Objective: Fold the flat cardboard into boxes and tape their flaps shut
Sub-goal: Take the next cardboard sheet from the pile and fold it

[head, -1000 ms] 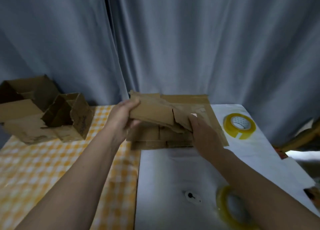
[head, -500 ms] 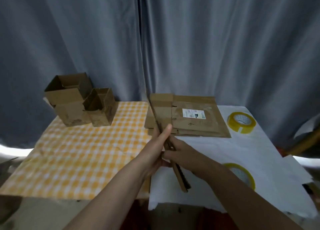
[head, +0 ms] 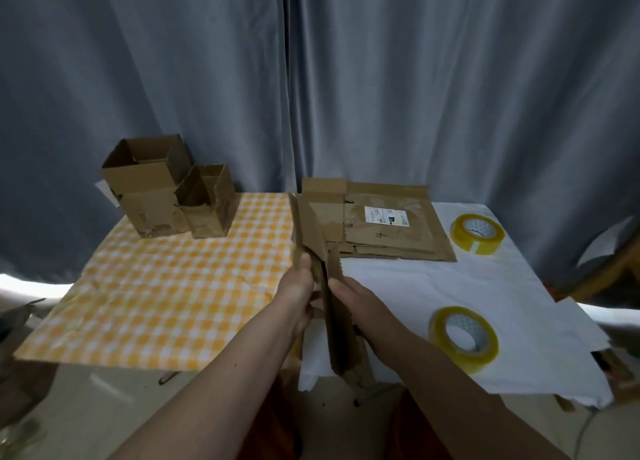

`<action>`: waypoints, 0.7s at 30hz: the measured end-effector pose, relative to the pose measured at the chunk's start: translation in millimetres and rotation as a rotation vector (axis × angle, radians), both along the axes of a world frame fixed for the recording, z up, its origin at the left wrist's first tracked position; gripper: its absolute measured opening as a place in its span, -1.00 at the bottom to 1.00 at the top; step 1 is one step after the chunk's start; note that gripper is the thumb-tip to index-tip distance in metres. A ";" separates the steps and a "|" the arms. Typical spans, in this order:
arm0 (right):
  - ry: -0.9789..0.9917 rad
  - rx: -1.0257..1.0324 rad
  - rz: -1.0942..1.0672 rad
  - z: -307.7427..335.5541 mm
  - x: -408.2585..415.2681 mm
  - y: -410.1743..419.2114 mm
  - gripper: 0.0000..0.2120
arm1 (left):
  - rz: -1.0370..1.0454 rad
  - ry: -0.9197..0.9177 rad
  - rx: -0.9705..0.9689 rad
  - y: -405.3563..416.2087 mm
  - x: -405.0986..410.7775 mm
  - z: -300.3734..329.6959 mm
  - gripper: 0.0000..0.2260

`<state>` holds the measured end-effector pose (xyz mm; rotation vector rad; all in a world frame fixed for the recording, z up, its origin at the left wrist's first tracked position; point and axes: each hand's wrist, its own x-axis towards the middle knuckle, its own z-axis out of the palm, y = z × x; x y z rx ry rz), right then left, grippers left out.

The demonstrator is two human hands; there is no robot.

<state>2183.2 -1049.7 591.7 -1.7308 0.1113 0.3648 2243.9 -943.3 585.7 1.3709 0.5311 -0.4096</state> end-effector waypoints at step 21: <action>-0.159 -0.688 -0.384 13.5 54.1 -65.3 -0.60 | -0.125 -0.351 0.282 69.9 -32.0 -12.3 -0.79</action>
